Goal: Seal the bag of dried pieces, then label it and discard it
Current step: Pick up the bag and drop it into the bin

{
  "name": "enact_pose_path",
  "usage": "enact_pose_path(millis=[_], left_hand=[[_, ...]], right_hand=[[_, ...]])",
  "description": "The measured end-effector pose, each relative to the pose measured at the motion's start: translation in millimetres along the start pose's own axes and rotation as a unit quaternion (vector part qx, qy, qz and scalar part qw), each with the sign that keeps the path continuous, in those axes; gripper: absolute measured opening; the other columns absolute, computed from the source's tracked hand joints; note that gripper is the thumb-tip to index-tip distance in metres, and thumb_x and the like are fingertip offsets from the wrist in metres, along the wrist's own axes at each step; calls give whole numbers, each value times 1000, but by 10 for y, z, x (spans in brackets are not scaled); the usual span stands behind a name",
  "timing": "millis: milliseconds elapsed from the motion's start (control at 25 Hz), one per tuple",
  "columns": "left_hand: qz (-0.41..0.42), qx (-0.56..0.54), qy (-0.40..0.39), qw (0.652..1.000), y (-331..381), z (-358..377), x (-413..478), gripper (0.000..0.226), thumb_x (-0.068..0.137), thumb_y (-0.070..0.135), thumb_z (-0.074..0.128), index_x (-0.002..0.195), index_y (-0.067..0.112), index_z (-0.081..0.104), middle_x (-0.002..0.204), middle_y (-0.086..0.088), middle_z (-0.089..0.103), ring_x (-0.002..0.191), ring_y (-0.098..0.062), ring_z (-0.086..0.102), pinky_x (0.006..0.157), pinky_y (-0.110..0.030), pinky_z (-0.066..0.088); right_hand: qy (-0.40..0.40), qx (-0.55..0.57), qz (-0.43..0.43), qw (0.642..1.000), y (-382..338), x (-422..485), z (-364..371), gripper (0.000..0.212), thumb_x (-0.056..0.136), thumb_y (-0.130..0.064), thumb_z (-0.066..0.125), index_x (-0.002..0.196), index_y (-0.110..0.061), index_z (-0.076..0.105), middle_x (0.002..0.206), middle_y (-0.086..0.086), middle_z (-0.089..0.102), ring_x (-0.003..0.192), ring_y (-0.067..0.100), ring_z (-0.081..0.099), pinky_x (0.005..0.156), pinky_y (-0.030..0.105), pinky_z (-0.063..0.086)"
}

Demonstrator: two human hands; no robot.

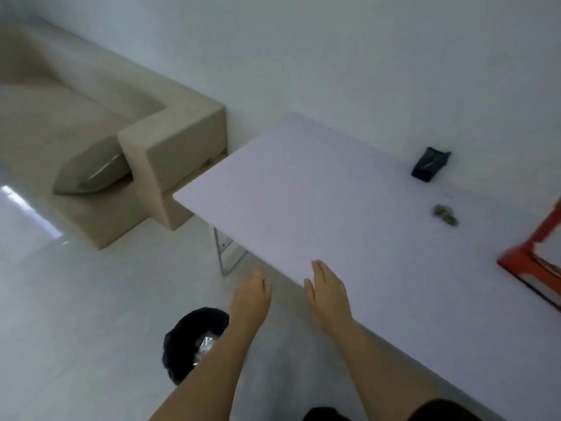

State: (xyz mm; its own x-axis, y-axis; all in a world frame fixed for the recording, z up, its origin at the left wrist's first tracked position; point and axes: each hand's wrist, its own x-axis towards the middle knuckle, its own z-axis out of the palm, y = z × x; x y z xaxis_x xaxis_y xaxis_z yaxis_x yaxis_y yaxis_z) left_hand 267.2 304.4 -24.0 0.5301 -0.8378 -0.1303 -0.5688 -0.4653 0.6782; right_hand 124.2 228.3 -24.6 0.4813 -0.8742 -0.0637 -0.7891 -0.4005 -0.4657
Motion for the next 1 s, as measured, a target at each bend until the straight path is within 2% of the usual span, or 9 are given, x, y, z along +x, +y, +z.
enact_pose_path(millis=[120, 200, 360, 480, 680, 840, 1000], left_hand=[[109, 15, -56, 992, 856, 351, 146, 44, 98, 20, 37, 139, 3, 36, 141, -14, 46, 128, -27, 44, 105, -34, 33], [180, 31, -89, 979, 1463, 652, 164, 47, 98, 22, 37, 141, 3, 32, 145, -13, 41, 131, -27, 41, 107, -33, 30], [276, 55, -153, 947, 2519, 1297, 190, 49, 98, 24, 37, 142, 2, 29, 148, -14, 36, 133, -27, 37, 108, -33, 29], [309, 69, -181, 931, 3178, 1851, 262, 49, 99, 23, 37, 142, 1, 29, 147, -15, 37, 132, -28, 39, 106, -33, 31], [285, 63, -220, 931, 4144, 2856, 507, 50, 98, 23, 39, 141, 1, 31, 145, -17, 40, 132, -31, 39, 108, -37, 30], [208, 25, -241, 948, 4671, 3431, 707, 50, 97, 21, 42, 140, 0, 32, 141, -21, 44, 129, -34, 42, 106, -38, 32], [107, -8, -302, 947, 4941, 3753, 851, 68, 92, 16, 49, 148, 12, 11, 148, -18, 33, 130, -34, 40, 99, -35, 36]], right_hand=[[100, -22, 96, 990, 628, -99, -637, 60, 95, -41, 23, 141, -3, 26, 150, 15, 30, 138, 26, 27, 113, 39, 20], [155, -41, 140, 977, 1105, -181, -1033, 56, 98, -34, 32, 144, -4, 20, 152, 13, 23, 140, 25, 21, 115, 39, 16], [217, -57, 231, 947, 2111, -397, -1696, 60, 97, -34, 36, 144, -2, 17, 153, 15, 20, 141, 27, 19, 115, 41, 16], [252, -77, 295, 919, 2923, -546, -2087, 62, 95, -35, 41, 142, 1, 22, 150, 18, 27, 138, 30, 26, 113, 41, 22], [255, -60, 375, 889, 4235, -599, -2597, 70, 92, -38, 47, 143, 1, 18, 149, 18, 28, 136, 31, 28, 111, 40, 27], [259, 22, 440, 860, 4943, -581, -2794, 69, 88, -32, 57, 139, 2, 24, 135, 20, 41, 119, 33, 46, 96, 40, 42], [218, 155, 495, 827, 5343, -533, -2629, 61, 85, -29, 62, 130, 4, 35, 122, 19, 47, 113, 34, 50, 91, 39, 44]])
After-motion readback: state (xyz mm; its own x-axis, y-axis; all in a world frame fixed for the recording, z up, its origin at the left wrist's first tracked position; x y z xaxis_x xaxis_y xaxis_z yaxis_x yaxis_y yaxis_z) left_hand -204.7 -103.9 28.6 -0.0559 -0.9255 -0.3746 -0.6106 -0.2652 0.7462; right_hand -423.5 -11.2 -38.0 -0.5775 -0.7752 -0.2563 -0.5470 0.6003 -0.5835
